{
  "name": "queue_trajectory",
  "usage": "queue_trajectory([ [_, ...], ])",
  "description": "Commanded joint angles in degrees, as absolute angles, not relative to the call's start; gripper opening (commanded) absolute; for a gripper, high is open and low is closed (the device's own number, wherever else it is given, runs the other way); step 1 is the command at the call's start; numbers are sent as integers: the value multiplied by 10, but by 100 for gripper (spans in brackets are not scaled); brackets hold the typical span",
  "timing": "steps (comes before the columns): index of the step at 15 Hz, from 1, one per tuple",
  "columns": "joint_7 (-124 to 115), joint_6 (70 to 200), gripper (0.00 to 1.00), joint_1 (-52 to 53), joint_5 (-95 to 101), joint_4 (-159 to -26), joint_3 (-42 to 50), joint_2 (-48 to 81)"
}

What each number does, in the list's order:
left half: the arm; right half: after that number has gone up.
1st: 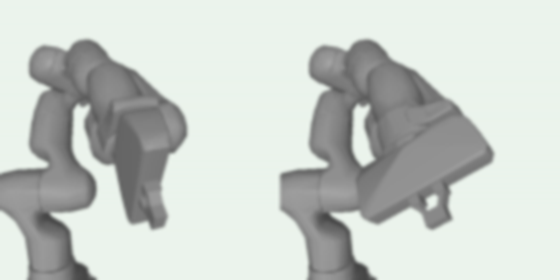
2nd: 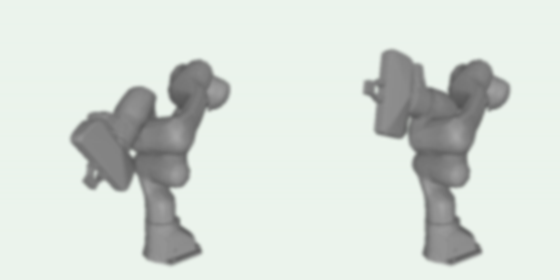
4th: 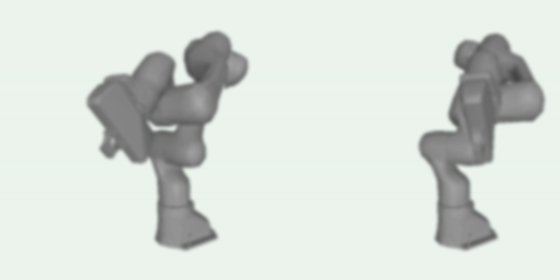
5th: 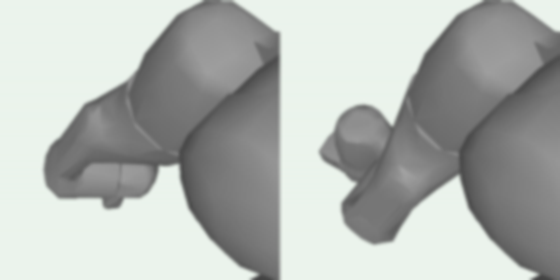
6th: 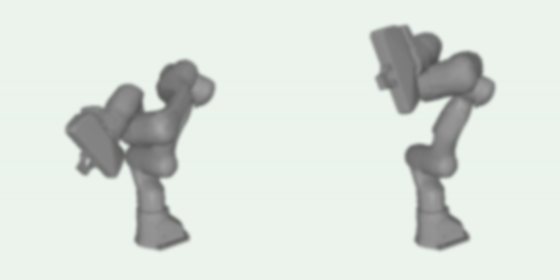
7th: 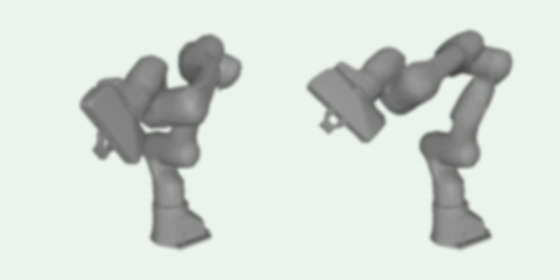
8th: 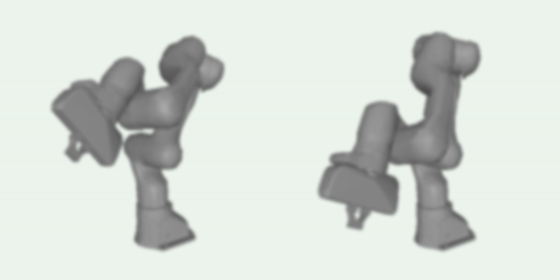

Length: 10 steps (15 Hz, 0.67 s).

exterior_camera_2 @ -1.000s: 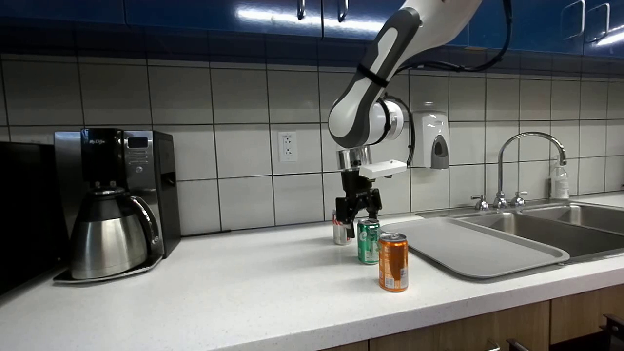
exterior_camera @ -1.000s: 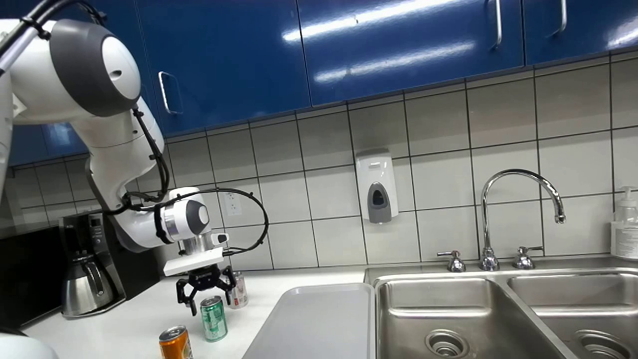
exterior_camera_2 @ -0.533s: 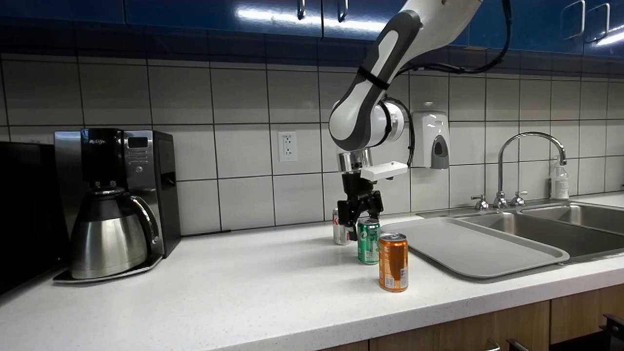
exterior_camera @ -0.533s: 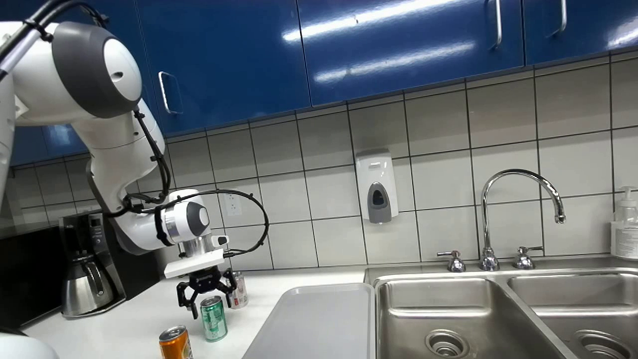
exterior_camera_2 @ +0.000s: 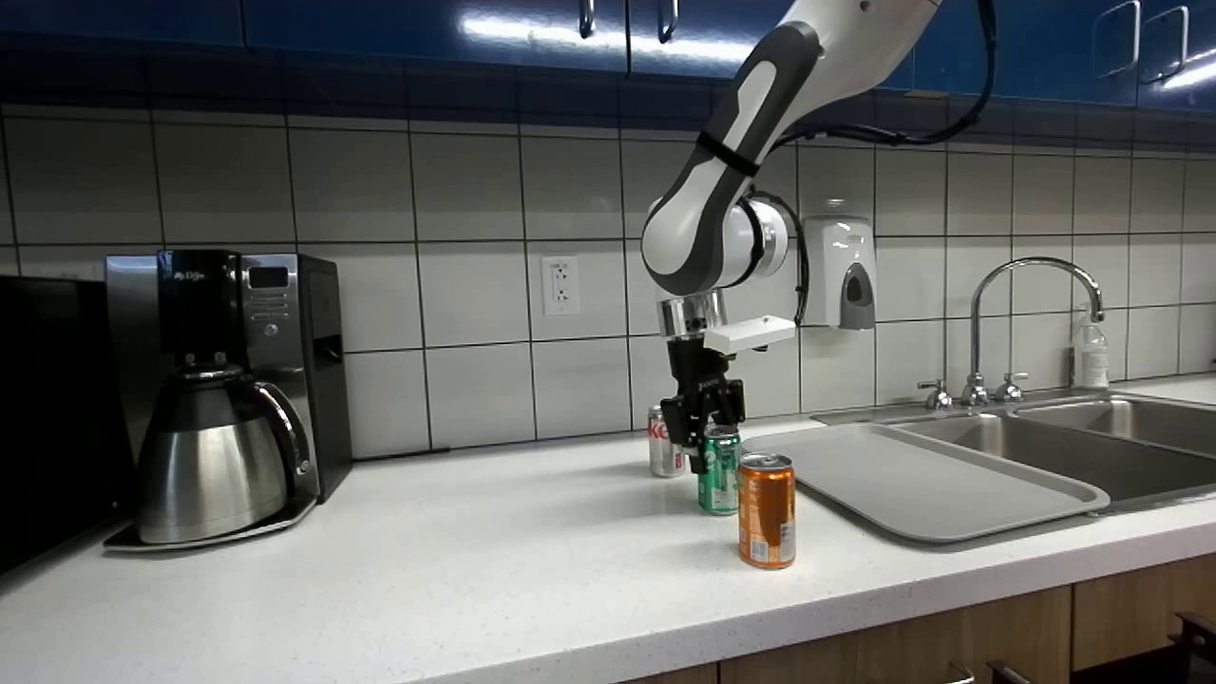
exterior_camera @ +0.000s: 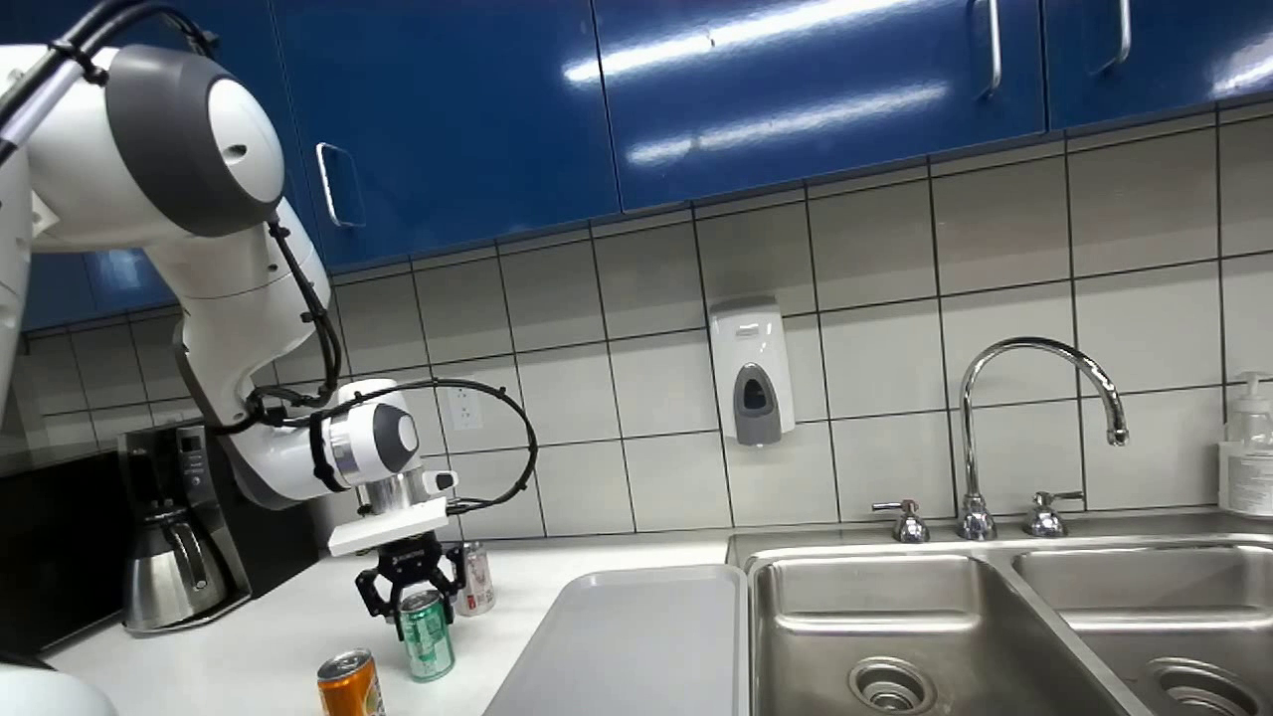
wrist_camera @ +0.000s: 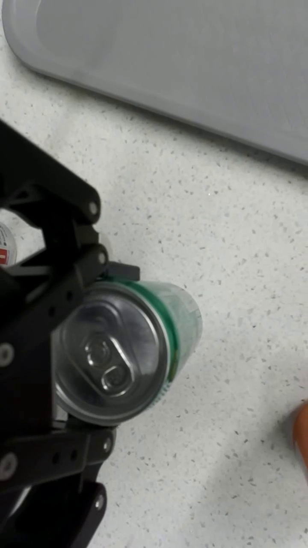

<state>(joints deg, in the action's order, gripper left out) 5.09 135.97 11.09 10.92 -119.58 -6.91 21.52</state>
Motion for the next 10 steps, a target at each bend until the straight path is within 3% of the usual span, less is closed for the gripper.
queue_trajectory([
  [1, 35, 1335, 38, 116, 124, -1189, -64, 214],
  [10, 17, 1345, 38, 114, 124, -1195, -57, 194],
])
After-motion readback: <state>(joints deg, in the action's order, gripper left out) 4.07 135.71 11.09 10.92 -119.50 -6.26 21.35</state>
